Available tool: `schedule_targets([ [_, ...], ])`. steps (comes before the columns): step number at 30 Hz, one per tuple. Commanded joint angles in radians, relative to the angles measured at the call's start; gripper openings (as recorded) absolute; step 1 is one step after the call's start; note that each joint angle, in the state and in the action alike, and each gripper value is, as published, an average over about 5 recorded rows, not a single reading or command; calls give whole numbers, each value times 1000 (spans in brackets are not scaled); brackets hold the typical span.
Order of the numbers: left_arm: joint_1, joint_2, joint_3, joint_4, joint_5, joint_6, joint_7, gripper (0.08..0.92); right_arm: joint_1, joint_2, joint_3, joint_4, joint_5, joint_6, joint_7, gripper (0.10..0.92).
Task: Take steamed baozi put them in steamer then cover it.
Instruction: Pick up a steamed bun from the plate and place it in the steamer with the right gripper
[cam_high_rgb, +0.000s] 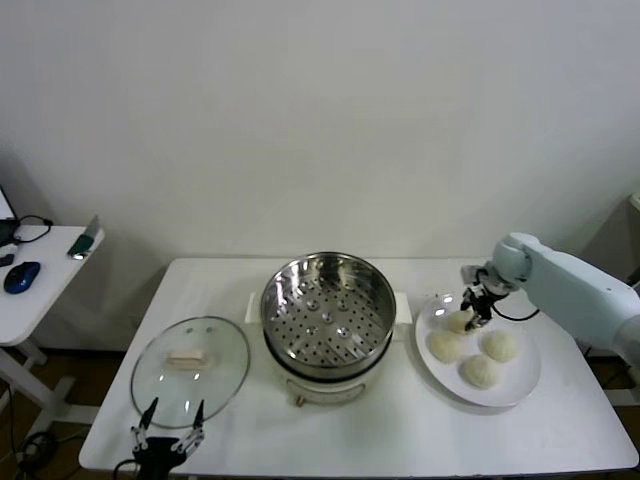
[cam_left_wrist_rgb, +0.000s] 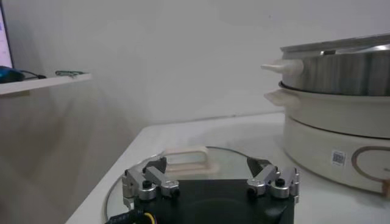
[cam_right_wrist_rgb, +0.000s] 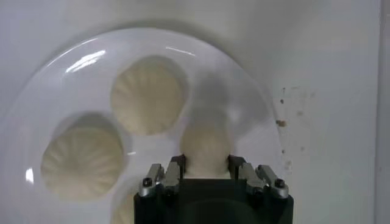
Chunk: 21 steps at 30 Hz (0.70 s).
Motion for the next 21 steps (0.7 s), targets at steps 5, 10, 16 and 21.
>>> schedule_targets([
  [5, -7, 6, 7, 8, 9, -3, 0, 823, 610, 12, -392, 289, 202, 179, -2, 501],
  [10, -11, 13, 6, 8, 7, -2, 0, 823, 773, 93, -436, 458, 221, 362, 27, 501],
  [16, -21, 14, 4, 1, 6, 1, 0, 823, 807, 175, -471, 672, 154, 502, 60, 501],
  [21, -23, 14, 2, -1, 6, -2, 0, 823, 708, 211, -468, 698, 42, 556, 94, 501],
])
